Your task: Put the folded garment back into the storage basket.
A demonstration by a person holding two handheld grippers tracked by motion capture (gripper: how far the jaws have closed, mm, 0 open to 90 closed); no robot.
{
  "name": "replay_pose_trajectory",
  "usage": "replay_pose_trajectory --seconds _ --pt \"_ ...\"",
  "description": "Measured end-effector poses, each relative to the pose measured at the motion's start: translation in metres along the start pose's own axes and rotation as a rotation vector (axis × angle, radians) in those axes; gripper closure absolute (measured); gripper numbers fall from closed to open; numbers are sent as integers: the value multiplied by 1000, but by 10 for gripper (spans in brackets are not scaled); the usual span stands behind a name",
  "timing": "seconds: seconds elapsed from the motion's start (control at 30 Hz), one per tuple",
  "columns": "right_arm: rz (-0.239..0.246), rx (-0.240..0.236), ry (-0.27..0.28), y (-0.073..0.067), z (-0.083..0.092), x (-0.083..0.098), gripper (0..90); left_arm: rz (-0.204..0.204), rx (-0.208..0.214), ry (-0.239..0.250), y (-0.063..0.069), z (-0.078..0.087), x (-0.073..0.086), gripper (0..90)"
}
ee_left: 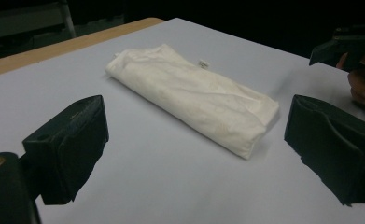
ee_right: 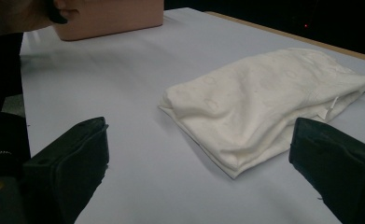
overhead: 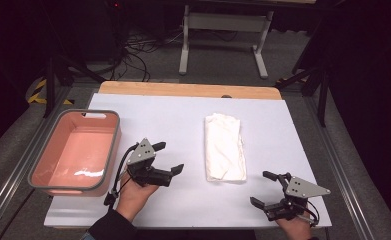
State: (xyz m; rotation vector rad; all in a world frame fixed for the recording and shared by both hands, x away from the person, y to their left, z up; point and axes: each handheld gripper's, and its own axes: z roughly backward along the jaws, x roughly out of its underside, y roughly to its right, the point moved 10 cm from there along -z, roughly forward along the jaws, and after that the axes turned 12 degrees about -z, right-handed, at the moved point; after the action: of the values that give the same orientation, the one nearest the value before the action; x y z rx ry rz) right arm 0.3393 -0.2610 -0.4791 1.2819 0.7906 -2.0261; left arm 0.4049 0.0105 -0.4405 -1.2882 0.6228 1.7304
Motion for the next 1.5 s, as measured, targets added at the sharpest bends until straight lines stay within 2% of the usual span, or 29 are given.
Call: replay_pose_trajectory --seconds 0.1,0.2,0.3,0.4,0.53,0.6,0.73,0.83,0.93,1.03,1.2,1.4,1.5 --pt "-2 -6 -1 0 0 0 62 -9 10 -5 0 -9 -7 78" --pt "3 -10 -1 0 1 0 70 -45 27 -41 1 -20 -12 79" --pt "4 -10 -3 0 1 0 75 -47 33 -50 -1 -24 -14 79" --pt "-2 -13 -10 0 1 1 83 -32 55 -59 -4 -31 -17 85" --pt "-4 -18 -22 -1 0 2 89 -16 53 -74 -10 -39 -22 104" --pt "-5 -15 -25 0 0 2 91 -3 58 -98 -13 -48 -24 105" --pt "-16 -8 -21 2 1 2 91 -4 57 -129 -18 -58 -24 105" --pt "-17 -6 -19 2 2 2 93 2 71 -155 -22 -69 -25 105" --pt "-19 -6 -25 2 2 3 97 31 88 -168 -26 -79 -27 107" --pt "-20 -2 -24 2 3 3 98 42 94 -183 -29 -89 -27 104" --pt "-18 21 -16 1 8 3 100 51 87 -197 -34 -109 -30 100" --pt "-24 50 -11 4 17 7 101 32 84 -219 -37 -124 -32 117" --pt "-31 60 -3 5 22 7 101 22 79 -248 -41 -134 -30 124"
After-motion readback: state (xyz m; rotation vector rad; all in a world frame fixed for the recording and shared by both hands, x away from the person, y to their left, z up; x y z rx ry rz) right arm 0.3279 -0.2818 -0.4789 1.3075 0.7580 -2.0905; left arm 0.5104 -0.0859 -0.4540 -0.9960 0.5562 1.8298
